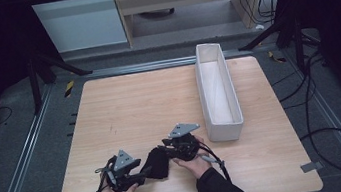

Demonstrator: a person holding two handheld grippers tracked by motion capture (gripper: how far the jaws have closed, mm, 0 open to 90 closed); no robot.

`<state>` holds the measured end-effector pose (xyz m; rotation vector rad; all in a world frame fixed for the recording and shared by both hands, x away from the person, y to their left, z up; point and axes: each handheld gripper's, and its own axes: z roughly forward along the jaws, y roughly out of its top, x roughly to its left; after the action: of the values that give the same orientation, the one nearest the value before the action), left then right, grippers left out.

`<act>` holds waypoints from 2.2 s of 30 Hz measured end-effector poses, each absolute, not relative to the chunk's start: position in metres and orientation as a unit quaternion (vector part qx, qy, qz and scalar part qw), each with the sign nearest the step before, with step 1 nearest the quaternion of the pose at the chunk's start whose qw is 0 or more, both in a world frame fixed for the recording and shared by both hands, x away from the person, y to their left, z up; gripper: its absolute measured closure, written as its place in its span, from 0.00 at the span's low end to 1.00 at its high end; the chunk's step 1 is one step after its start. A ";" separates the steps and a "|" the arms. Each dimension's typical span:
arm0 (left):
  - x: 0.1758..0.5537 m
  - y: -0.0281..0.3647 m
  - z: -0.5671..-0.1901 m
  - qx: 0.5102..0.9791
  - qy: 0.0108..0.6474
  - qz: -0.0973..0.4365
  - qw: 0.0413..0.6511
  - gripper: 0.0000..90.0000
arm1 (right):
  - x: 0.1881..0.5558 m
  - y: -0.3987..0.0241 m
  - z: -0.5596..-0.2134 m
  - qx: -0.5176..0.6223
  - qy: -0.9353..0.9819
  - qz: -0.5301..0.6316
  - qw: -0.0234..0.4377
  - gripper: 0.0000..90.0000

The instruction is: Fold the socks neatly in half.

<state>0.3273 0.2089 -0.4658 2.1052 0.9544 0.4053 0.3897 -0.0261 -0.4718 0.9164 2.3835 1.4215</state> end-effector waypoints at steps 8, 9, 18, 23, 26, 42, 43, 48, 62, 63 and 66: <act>0.339 0.207 -0.461 0.826 0.384 0.177 0.372 0.56 | 0.376 -0.053 -0.466 0.331 0.797 0.489 0.130 0.60; 0.341 0.207 -0.463 0.826 0.388 0.175 0.370 0.56 | 0.374 -0.054 -0.466 0.334 0.795 0.489 0.130 0.57; 0.342 0.212 -0.472 0.827 0.397 0.176 0.357 0.56 | 0.362 -0.063 -0.477 0.356 0.783 0.498 0.108 0.44; 0.342 0.216 -0.475 0.825 0.406 0.175 0.353 0.56 | 0.362 -0.057 -0.478 0.358 0.781 0.504 0.086 0.40; 0.342 0.217 -0.475 0.825 0.407 0.176 0.351 0.56 | 0.362 -0.050 -0.479 0.359 0.781 0.506 0.073 0.38; 0.341 0.228 -0.482 0.826 0.412 0.175 0.344 0.57 | 0.367 -0.004 -0.488 0.360 0.793 0.491 0.022 0.32; 0.341 0.229 -0.482 0.825 0.413 0.172 0.345 0.58 | 0.368 -0.002 -0.489 0.364 0.793 0.488 0.018 0.32; 0.341 0.230 -0.484 0.824 0.415 0.166 0.347 0.58 | 0.372 0.006 -0.492 0.375 0.791 0.483 0.006 0.33; 0.338 0.230 -0.488 0.830 0.415 0.156 0.339 0.59 | 0.384 0.023 -0.492 0.397 0.799 0.449 -0.039 0.65; 0.338 0.230 -0.488 0.830 0.414 0.156 0.339 0.59 | 0.385 0.025 -0.492 0.398 0.802 0.444 -0.042 0.68; 0.338 0.231 -0.489 0.830 0.413 0.156 0.341 0.59 | 0.387 0.027 -0.489 0.395 0.810 0.430 -0.051 0.75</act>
<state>0.3379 0.2306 -0.4886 2.1579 1.0753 0.4061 0.3873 0.0272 -0.4891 1.2838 2.6307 1.3965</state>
